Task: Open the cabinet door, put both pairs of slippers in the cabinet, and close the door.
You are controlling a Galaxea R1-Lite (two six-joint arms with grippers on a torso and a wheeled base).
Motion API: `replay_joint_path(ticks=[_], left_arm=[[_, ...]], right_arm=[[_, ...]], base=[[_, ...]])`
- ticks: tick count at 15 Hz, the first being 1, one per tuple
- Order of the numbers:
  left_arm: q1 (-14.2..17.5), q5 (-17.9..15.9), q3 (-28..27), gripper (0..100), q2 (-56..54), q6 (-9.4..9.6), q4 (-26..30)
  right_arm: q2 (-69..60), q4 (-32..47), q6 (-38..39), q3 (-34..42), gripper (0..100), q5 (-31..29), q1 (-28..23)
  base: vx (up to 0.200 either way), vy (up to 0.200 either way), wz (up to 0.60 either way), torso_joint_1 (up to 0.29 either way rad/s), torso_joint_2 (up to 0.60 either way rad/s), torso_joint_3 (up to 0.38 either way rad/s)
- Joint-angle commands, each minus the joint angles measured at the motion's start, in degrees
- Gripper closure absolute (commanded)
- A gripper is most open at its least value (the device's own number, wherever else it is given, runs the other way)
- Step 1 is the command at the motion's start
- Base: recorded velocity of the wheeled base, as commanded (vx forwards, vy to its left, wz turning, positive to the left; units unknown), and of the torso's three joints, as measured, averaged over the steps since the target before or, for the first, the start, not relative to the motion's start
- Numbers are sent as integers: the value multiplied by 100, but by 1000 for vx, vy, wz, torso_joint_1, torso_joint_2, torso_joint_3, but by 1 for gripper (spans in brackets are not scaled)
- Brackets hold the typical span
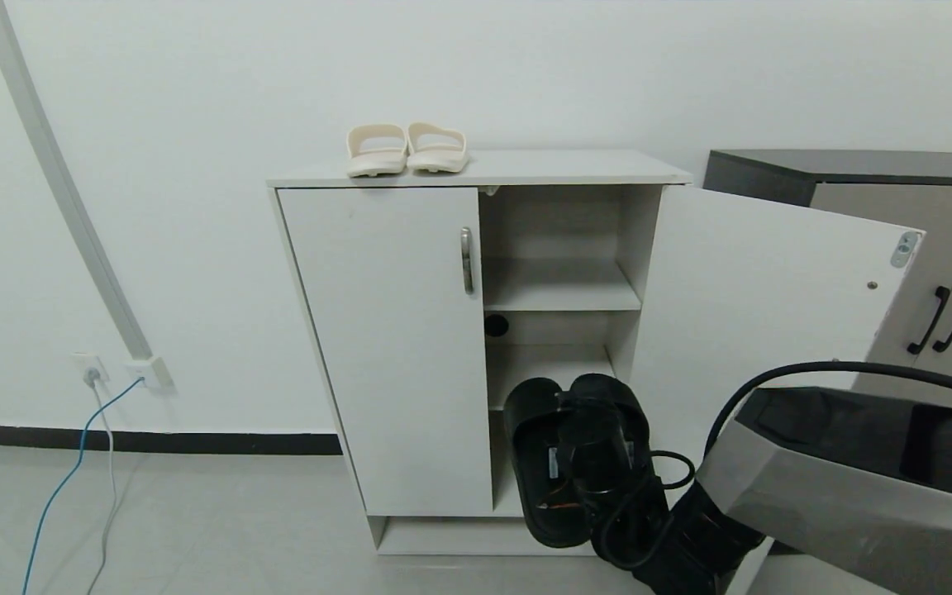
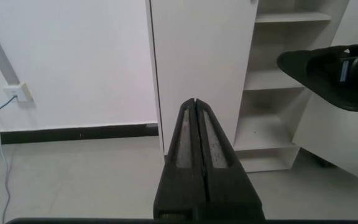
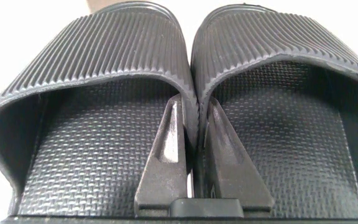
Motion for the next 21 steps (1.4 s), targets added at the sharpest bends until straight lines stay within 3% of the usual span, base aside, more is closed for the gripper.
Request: replay_joint_path(ticks=[1,21], left_arm=[[4,-9,1,100,14,-1,0],[4,-9,1,100,14,-1,0]], right_arm=[[330,0,-1,-245,100,43,-28],[699,-9,17,-500,100,79,-98]], base=[[0,0,0,0,0,0],[0,0,0,1,0,-25]])
